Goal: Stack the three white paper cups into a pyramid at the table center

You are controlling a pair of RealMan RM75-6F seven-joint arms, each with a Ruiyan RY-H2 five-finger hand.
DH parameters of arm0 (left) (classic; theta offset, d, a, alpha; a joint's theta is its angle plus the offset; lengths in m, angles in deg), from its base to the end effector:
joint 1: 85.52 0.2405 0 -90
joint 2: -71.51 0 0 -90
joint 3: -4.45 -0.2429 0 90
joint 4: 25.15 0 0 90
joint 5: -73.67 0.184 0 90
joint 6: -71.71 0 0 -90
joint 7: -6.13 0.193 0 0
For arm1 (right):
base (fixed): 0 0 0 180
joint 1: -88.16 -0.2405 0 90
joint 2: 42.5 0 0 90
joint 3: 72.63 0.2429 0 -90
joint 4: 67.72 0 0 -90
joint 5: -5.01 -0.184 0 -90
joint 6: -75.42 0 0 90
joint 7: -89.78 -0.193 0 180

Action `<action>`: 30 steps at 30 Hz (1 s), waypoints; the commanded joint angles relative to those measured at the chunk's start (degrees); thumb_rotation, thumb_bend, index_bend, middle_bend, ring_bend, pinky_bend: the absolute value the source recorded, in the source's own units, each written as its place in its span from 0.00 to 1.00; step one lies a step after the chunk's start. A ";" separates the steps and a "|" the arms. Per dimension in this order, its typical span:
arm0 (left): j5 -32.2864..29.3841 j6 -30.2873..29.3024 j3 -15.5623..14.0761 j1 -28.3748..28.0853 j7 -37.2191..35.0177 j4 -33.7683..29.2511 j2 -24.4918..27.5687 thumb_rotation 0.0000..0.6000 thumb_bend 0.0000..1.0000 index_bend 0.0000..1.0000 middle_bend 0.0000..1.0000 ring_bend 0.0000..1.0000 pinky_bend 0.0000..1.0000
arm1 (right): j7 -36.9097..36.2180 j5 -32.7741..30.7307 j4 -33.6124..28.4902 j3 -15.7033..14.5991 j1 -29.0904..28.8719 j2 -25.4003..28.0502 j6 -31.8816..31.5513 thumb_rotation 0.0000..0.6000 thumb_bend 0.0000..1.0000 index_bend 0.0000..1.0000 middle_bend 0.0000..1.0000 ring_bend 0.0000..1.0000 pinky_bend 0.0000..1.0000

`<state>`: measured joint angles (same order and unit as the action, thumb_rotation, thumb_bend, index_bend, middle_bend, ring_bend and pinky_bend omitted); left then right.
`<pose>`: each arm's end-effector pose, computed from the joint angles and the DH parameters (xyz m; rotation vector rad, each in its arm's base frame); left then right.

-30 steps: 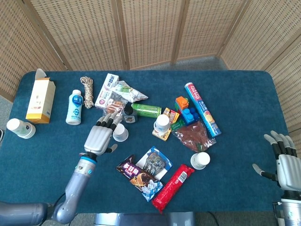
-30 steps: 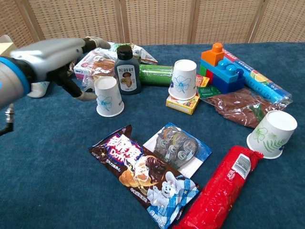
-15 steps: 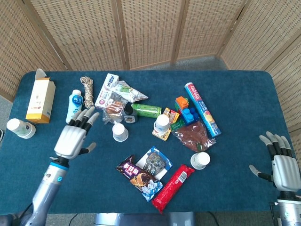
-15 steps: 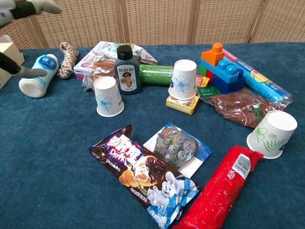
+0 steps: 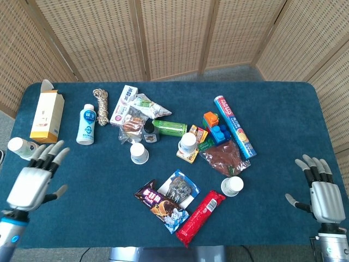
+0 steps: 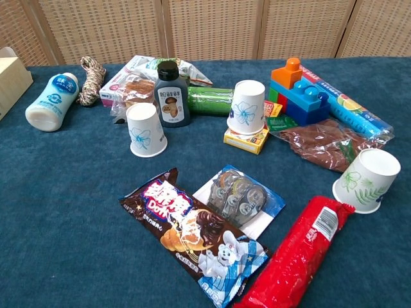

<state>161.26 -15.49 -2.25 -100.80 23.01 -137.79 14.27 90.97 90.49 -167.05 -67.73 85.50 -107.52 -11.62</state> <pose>-0.2038 0.2320 0.1651 -1.6038 -0.8135 -0.9118 -0.2699 -0.2208 0.1759 1.2869 -0.9688 1.0073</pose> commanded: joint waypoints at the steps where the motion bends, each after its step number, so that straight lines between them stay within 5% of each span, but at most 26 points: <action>1: 2.92 -3.99 -1.82 3.75 -6.16 2.39 1.49 1.00 0.28 0.00 0.00 0.00 0.00 | 0.47 0.46 -0.48 -0.34 0.05 0.09 -0.09 1.00 0.19 0.16 0.00 0.00 0.00; 9: 4.26 -6.20 -2.78 8.03 -13.97 5.98 3.87 1.00 0.28 0.00 0.00 0.00 0.00 | 1.86 1.07 -0.64 -0.81 0.01 -0.34 -0.02 1.00 0.19 0.16 0.00 0.00 0.00; 19: 4.94 -5.31 -2.98 10.16 -14.57 2.88 8.70 1.00 0.28 0.03 0.00 0.00 0.00 | 4.39 3.28 -1.96 -2.06 -1.60 -1.16 2.66 1.00 0.19 0.16 0.01 0.00 0.00; 30: 5.28 -4.03 -1.51 10.81 -20.67 3.57 11.33 1.00 0.28 0.03 0.00 0.00 0.00 | 8.40 -1.97 -5.32 2.99 -10.93 -3.01 14.16 1.00 0.17 0.16 0.03 0.00 0.00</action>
<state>166.51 -19.63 -3.95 -90.10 2.56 -134.35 25.42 98.84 90.41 -172.33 -66.08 76.56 -109.83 0.29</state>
